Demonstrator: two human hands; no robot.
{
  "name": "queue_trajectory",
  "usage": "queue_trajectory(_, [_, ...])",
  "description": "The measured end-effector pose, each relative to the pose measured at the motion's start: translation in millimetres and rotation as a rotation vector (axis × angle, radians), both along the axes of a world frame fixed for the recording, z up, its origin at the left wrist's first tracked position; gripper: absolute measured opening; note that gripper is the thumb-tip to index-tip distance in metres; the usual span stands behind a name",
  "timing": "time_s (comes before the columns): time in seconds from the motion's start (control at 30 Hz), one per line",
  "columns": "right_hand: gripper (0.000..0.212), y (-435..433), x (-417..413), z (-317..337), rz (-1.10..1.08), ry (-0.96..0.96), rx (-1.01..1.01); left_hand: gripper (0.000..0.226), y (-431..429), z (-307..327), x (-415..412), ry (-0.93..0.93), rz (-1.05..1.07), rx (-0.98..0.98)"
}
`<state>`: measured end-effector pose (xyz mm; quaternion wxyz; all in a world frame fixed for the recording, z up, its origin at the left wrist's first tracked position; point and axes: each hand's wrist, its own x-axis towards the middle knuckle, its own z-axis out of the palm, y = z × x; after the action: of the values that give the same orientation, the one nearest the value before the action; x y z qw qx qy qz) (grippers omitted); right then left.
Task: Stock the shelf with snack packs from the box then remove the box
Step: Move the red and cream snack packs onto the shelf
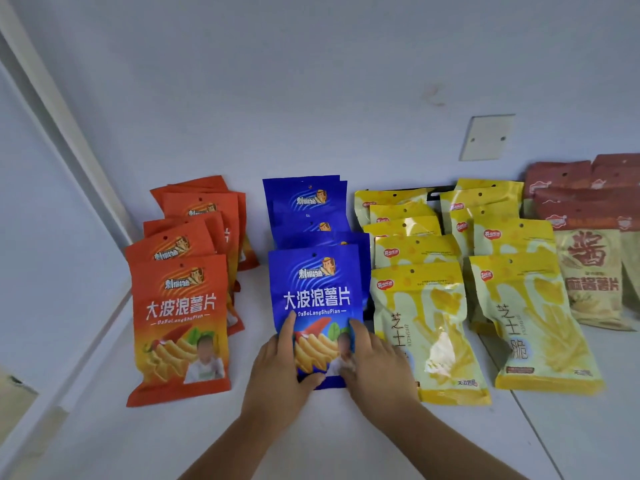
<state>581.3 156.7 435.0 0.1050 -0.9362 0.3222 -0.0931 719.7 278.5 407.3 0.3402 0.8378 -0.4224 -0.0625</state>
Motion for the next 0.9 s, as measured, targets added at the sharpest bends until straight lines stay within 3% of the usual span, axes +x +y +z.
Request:
queue_trajectory(0.2, [0.083,-9,26,1,-0.107,-0.109,-0.069,0.115,-21,8,14,-0.013,0.053,-0.075])
queue_trajectory(0.3, [0.077,-11,31,3,-0.097,-0.111,-0.073,0.116,-28,12,22,-0.063,0.063,-0.054])
queue_trajectory(0.53, [0.068,-13,22,11,-0.11,-0.265,0.154,0.117,-25,10,29,-0.079,0.025,0.052])
queue_trajectory(0.9, [0.072,3,16,1,-0.083,-0.301,-0.052,0.11,6,20,33,-0.024,-0.06,0.041])
